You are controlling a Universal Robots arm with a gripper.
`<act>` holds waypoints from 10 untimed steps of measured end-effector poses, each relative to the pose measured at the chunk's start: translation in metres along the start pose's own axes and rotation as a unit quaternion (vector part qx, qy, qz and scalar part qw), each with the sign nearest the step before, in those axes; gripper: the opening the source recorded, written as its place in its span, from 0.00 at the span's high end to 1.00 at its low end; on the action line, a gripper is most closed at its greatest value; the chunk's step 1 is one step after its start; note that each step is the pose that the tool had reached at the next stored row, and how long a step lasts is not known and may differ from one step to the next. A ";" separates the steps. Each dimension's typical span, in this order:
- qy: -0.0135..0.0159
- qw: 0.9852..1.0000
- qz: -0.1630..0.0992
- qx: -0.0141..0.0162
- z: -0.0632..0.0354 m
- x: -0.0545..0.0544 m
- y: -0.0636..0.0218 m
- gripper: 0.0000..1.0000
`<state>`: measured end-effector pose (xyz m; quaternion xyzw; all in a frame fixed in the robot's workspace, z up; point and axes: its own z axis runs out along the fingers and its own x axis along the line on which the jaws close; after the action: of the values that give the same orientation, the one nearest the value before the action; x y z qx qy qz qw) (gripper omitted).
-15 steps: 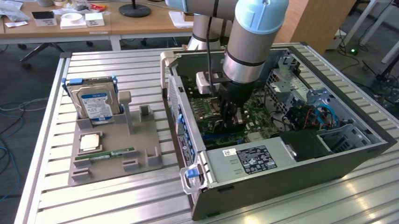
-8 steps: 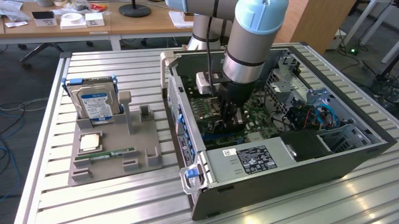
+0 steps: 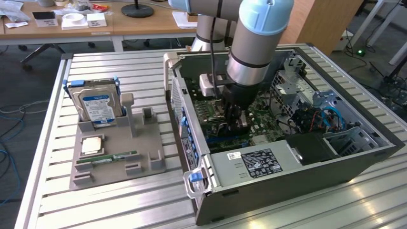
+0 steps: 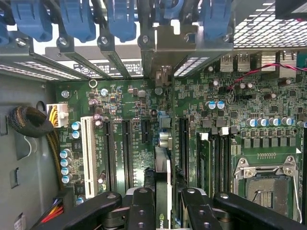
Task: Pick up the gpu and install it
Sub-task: 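Insert the gpu into the slot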
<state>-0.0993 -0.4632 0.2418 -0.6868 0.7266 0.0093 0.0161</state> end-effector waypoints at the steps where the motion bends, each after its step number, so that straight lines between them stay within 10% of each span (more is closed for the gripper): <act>1: 0.000 1.000 0.000 0.000 0.0000 0.000 0.0002 0.74; 10: 0.000 1.000 -0.004 0.001 0.0009 0.000 0.0009 0.74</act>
<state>-0.1002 -0.4633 0.2409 -0.6899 0.7236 0.0083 0.0170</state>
